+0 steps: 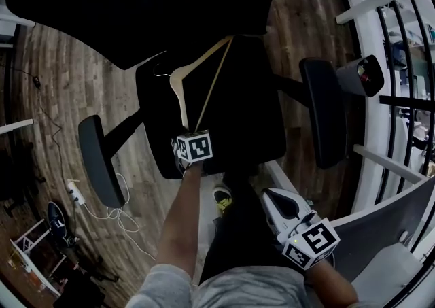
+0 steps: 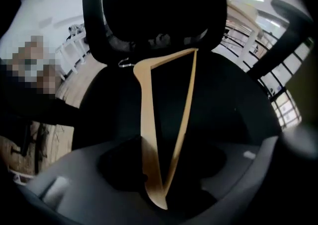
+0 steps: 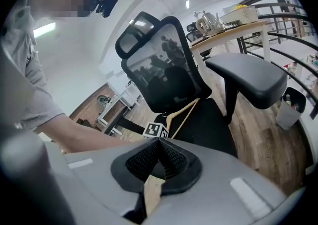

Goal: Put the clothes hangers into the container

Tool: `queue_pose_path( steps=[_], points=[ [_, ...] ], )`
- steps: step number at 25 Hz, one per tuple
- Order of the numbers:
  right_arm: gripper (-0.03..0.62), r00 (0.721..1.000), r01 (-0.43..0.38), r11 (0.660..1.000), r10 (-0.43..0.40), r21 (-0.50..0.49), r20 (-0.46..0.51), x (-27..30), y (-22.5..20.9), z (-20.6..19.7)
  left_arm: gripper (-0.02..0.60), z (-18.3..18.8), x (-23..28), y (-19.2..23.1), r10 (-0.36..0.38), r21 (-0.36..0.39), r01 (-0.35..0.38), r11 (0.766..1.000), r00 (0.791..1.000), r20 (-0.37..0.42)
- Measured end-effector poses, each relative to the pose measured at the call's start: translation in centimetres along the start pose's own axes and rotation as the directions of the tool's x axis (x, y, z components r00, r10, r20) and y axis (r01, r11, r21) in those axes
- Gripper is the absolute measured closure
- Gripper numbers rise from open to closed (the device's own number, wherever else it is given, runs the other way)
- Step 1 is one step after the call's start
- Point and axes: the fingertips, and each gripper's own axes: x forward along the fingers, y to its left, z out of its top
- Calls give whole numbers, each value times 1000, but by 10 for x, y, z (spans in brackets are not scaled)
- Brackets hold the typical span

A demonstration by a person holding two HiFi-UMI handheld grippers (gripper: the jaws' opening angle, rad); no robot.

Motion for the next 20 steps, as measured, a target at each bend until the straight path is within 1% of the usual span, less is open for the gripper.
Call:
queue_pose_path(
  steps=[1, 2, 3, 4, 5, 6, 7, 8, 9, 11, 12, 13, 14, 15, 16, 17, 18, 19, 20],
  points=[
    [595, 1000, 1, 1000, -1, -1, 3, -1, 0, 2, 319, 2, -9, 5, 61, 80, -65, 995, 997, 52],
    [595, 1000, 4, 1000, -4, -2, 6, -2, -1, 3, 328, 4, -21, 13, 153, 184, -173, 968, 981, 119],
    [595, 1000, 8, 1000, -8, -2, 9, -4, -3, 3, 333, 6, -33, 23, 258, 291, -306, 906, 947, 193],
    [595, 1000, 12, 1000, -12, -1, 13, -5, -3, 3, 334, 5, -45, 32, 349, 387, -432, 814, 898, 269],
    [595, 1000, 17, 1000, -17, 0, 19, -5, -3, 3, 334, 2, -56, 39, 410, 467, -532, 706, 845, 343],
    [595, 999, 20, 1000, -20, -2, 25, -6, -2, 3, 333, -4, -65, 40, 437, 529, -598, 602, 801, 410],
    [595, 999, 22, 1000, -22, -6, 30, -7, 0, 3, 327, -14, -71, 37, 431, 578, -632, 517, 775, 462],
    [595, 999, 21, 1000, -21, -10, 31, -7, 2, 3, 317, -26, -74, 29, 401, 622, -639, 452, 768, 499],
    [595, 999, 17, 1000, -16, -11, 30, -7, 4, 2, 303, -39, -74, 19, 359, 664, -630, 402, 776, 519],
    [595, 1000, 6, 1000, -6, -13, 21, -7, 8, -2, 268, -63, -70, -2, 274, 739, -594, 318, 804, 528],
    [595, 1000, 4, 1000, -4, -16, 15, -7, 9, -4, 256, -71, -70, -14, 234, 769, -580, 268, 814, 532],
    [595, 1000, 4, 1000, -4, -19, 7, -7, 9, -7, 252, -78, -71, -27, 189, 792, -573, 212, 819, 542],
    [595, 1000, 4, 1000, -4, -20, -1, -7, 10, -9, 279, -84, -74, -40, 134, 806, -570, 160, 822, 554],
    [595, 1000, 2, 1000, -2, -20, -7, -6, 11, -11, 340, -89, -77, -53, 71, 814, -564, 138, 826, 560],
    [595, 1000, -2, 1000, 2, -19, -9, -5, 13, -11, 383, -93, -78, -63, 10, 825, -540, 166, 837, 547],
    [595, 1000, -6, 1000, 6, -20, -8, -4, 14, -11, 442, -96, -76, -68, -29, 838, -488, 245, 860, 510],
    [595, 1000, -8, 1000, 8, -20, -6, -3, 14, -10, 493, -97, -70, -67, -33, 840, -416, 349, 890, 454],
    [595, 1000, -7, 1000, 7, -18, -4, -2, 14, -10, 482, -97, -63, -59, -3, 820, -349, 454, 919, 393],
    [595, 1000, -5, 1000, 5, -16, -3, -1, 13, -10, 458, -94, -57, -47, 49, 779, -311, 544, 939, 340]
  ],
)
